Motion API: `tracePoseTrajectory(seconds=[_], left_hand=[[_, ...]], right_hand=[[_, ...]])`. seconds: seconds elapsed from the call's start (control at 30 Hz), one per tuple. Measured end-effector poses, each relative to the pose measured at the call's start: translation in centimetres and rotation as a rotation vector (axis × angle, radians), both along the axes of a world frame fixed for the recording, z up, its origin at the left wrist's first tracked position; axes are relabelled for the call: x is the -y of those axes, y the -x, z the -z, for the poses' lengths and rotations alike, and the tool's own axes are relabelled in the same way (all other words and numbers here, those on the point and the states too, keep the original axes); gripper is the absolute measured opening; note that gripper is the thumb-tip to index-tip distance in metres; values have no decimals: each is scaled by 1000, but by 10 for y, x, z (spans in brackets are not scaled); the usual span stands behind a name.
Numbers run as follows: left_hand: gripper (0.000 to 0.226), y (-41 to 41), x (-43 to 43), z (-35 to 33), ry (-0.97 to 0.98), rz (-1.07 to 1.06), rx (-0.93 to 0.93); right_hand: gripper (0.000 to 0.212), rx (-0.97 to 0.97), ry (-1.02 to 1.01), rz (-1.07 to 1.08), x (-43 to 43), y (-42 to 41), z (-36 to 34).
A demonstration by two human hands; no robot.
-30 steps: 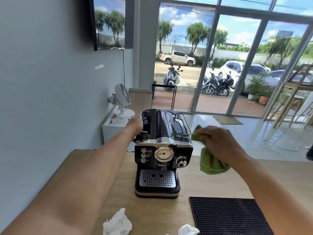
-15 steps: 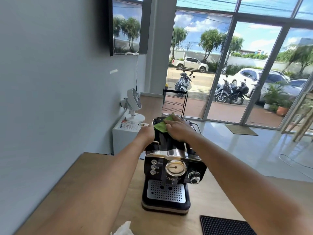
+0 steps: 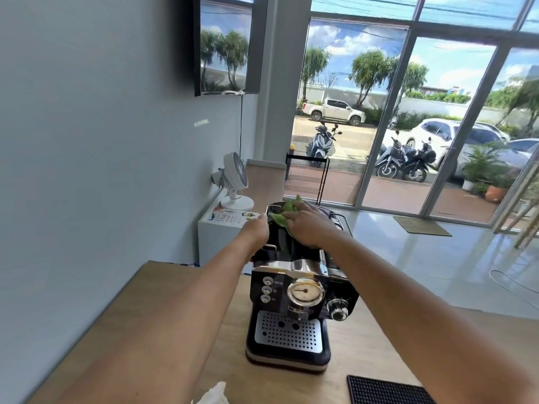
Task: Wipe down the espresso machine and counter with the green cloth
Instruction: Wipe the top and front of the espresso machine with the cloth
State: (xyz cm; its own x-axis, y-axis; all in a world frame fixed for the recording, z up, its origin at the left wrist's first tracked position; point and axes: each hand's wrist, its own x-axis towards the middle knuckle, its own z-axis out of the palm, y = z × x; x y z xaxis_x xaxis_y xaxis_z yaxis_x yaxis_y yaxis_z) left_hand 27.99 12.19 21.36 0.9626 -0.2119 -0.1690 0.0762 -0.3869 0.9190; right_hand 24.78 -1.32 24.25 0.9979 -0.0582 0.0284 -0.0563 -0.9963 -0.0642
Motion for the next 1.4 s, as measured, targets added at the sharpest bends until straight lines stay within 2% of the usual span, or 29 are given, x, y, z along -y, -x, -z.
tracePoseTrajectory(seconds=[0.1,0.23,0.4,0.53,0.63,0.73,0.83,0.97,1.07,1.17,1.27,1.33,1.4], left_hand=[[55,2,0,-1,6,-7,8],[54,5,0,-4,-13,23,12],[52,1,-1,-5,-6,47,2],[55,1,0,-4,-35,31,7],[54,2,0,-3,-48,38,20],[56,4,-1,-5,-66,40,20],[54,9,-1,-11,-111,46,-3],[55,11,-2,-12,-95,51,2],[56,14,-4,-13,-95,38,9],[56,14,-5,-13,-69,43,-2],[55,15,-5,-15,-56,43,-1],[53,14,-5,-15,-62,43,-7],[49,10,-6,-11,-51,64,-4]], right_hand=[[47,7,41,-27,-20,-3,6],[44,-30,5,-166,-12,40,0],[46,-16,-47,42,21,20,-4],[49,-42,-87,84,4,-4,3],[46,-45,-17,-73,-5,19,5],[43,-92,-33,-200,2,58,2],[44,-100,-39,-122,21,59,-3],[56,-30,-82,44,13,17,4],[59,-46,-23,-5,-1,12,10],[51,-15,-30,-235,-2,46,11],[39,-21,-203,-408,14,82,2],[29,0,-282,-421,30,85,-6],[24,139,-278,-352,43,66,-15]])
